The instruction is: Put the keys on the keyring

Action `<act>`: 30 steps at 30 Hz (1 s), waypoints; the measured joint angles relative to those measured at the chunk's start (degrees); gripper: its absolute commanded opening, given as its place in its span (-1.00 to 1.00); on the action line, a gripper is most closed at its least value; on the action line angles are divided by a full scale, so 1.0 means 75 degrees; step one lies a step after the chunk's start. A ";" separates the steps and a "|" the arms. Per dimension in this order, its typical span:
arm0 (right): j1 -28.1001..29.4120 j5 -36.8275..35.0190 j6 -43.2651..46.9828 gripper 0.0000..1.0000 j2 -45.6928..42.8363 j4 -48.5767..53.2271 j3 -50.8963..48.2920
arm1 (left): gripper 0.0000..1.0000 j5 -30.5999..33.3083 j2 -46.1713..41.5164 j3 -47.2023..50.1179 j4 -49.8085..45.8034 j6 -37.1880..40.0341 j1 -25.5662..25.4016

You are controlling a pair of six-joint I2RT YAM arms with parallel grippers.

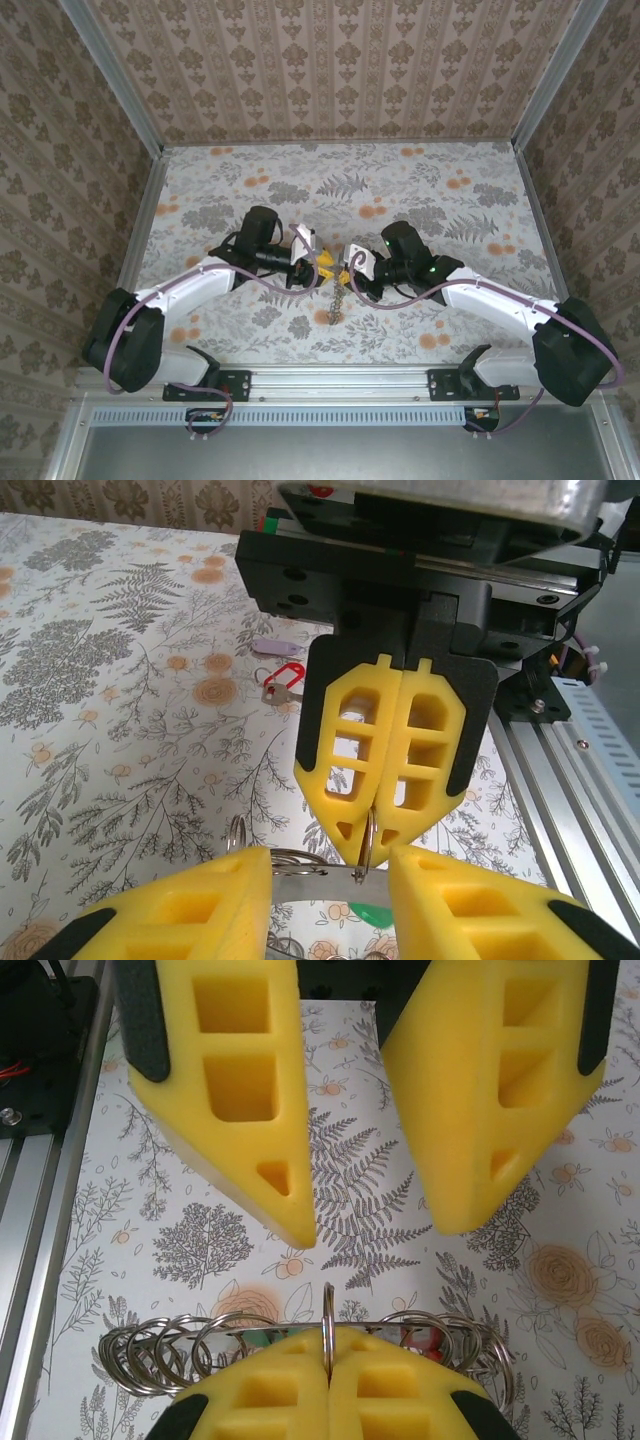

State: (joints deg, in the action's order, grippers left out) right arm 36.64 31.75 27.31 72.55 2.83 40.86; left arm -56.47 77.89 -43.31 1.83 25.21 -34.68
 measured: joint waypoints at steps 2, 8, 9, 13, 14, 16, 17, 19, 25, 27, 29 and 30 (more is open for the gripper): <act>0.0000 0.0000 -0.0003 -1.00 -0.0003 -0.0003 0.0003 | -0.32 0.0000 0.0058 -0.0090 -0.0140 0.0128 -0.0047; 0.0000 0.0000 -0.0003 -1.00 -0.0003 -0.0009 0.0003 | -0.42 0.0044 0.0189 -0.0140 -0.0335 0.0297 -0.0216; 0.0000 0.0000 -0.0003 -1.00 0.0000 -0.0009 0.0003 | -0.43 0.0047 0.0216 -0.0140 -0.0338 0.0306 -0.0219; 0.0000 0.0003 -0.0006 -1.00 -0.0003 -0.0052 0.0003 | -0.44 0.0140 0.0274 -0.0140 -0.0338 0.0341 -0.0224; 0.0000 0.0003 -0.0006 -1.00 -0.0003 -0.0064 0.0003 | -0.45 0.0166 0.0274 -0.0140 -0.0338 0.0364 -0.0224; 0.0000 0.0003 -0.0009 -1.00 0.0000 -0.0099 0.0003 | -0.46 0.0210 0.0291 -0.0140 -0.0347 0.0396 -0.0224; 0.0000 0.0006 -0.0012 -1.00 -0.0003 -0.0131 0.0003 | -0.48 0.0224 0.0312 -0.0140 -0.0350 0.0414 -0.0224; 0.0000 0.0006 -0.0015 -1.00 0.0000 -0.0178 0.0003 | -0.50 0.0248 0.0358 -0.0140 -0.0361 0.0420 -0.0224; -0.0003 0.0003 -0.0041 -1.00 0.0003 -0.0175 0.0003 | -0.63 0.0303 0.0408 -0.0146 -0.0379 0.0472 -0.0277; -0.0009 0.0003 -0.0055 -1.00 0.0023 -0.0175 0.0003 | -0.71 0.0303 0.0417 -0.0157 -0.0420 0.0504 -0.0283; -0.0012 -0.0003 -0.0061 -1.00 0.0038 -0.0172 0.0003 | -0.78 0.0289 0.0469 -0.0201 -0.0455 0.0533 -0.0289; -0.0023 -0.0003 -0.0061 -0.99 0.0041 -0.0169 0.0003 | -0.81 0.0265 0.0504 -0.0233 -0.0487 0.0557 -0.0291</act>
State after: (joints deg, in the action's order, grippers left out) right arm 36.47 31.73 26.85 72.86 1.56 40.88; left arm -54.48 81.67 -45.06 -1.83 29.39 -36.86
